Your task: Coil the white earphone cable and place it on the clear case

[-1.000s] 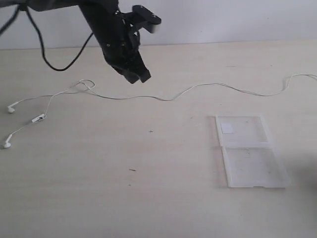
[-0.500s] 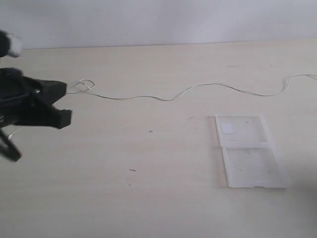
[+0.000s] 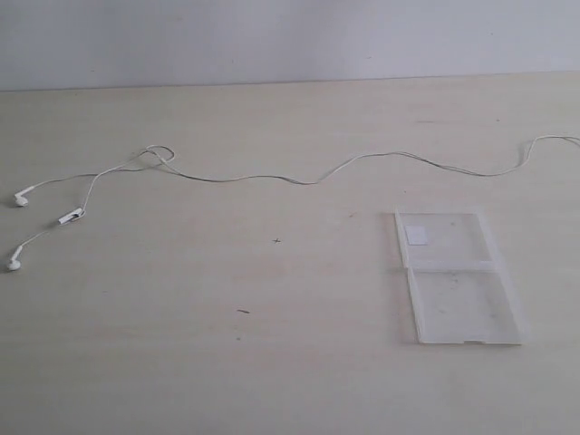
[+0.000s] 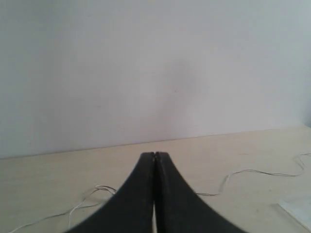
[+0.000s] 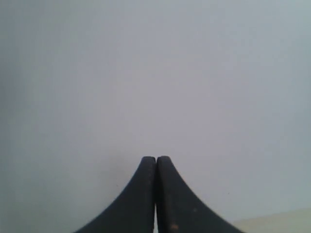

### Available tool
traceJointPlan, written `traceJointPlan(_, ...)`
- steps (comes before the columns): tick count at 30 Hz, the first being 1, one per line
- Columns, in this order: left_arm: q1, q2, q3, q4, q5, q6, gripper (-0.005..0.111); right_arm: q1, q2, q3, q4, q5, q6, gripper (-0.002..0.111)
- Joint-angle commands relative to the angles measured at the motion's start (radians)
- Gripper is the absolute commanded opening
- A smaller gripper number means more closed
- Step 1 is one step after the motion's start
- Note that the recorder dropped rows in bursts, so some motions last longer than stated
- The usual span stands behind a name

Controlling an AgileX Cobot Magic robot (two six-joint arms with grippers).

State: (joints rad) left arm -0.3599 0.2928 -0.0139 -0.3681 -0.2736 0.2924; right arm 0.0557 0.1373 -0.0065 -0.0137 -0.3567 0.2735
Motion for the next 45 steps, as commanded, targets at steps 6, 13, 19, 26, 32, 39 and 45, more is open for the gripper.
traceJointPlan(6,0.17,-0.224,-0.006,-0.192,0.232,0.204,0.0,-0.004,0.62,-0.33,-0.448,-0.146,0.185,0.0)
traceJointPlan(13,0.307,-0.293,-0.006,-0.192,0.451,0.197,0.0,-0.004,1.162,-0.811,-1.048,-0.139,0.425,0.0)
traceJointPlan(19,0.329,-0.293,0.001,-0.194,0.441,0.14,0.0,-0.002,1.468,-1.121,-1.656,-0.129,0.818,0.0)
traceJointPlan(26,0.329,-0.293,0.001,-0.209,0.461,-0.031,0.0,0.003,1.683,-1.302,-1.731,-0.165,0.561,0.011)
traceJointPlan(32,0.329,-0.293,0.001,-0.207,0.461,-0.036,0.0,0.141,1.792,-1.382,-1.573,0.347,0.719,0.019)
traceJointPlan(39,0.329,-0.293,0.001,-0.192,0.461,-0.036,0.0,0.259,1.811,-1.379,-1.134,1.194,-0.629,0.039)
traceJointPlan(45,0.329,-0.293,0.001,-0.193,0.463,-0.036,0.0,0.28,1.815,-1.51,-0.324,1.246,-1.294,0.039)
